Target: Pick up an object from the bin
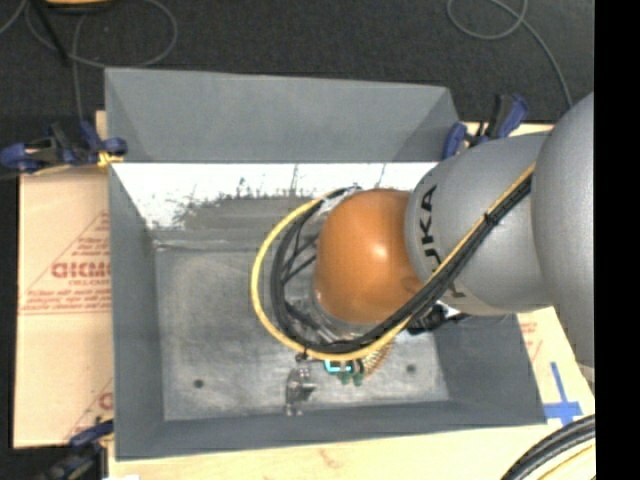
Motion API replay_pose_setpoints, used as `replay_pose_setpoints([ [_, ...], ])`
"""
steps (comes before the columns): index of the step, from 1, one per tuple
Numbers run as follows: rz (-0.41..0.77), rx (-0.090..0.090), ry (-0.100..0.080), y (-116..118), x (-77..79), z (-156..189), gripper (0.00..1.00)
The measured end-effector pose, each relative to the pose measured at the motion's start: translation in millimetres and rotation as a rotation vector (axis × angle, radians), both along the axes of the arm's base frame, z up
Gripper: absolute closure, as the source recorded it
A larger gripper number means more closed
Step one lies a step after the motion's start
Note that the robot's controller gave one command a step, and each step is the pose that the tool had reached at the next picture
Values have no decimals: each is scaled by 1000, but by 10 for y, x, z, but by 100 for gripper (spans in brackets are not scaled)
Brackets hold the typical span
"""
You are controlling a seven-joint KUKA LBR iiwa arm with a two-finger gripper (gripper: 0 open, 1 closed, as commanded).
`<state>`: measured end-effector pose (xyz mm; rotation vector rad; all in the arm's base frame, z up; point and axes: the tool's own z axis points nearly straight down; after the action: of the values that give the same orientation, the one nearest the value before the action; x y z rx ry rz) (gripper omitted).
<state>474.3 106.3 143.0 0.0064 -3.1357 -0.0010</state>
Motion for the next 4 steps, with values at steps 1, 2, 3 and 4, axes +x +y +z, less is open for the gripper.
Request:
replay_pose_setpoints([
  [1, -4, 1, -7, -3, 20, 33, 0],
  [2, 147, 1, -10, -235, 43, -71, 0],
  [3, 248, 0, -11, -746, 51, -456, 0],
  [4, 276, -2, -7, -907, 140, -614, 0],
])
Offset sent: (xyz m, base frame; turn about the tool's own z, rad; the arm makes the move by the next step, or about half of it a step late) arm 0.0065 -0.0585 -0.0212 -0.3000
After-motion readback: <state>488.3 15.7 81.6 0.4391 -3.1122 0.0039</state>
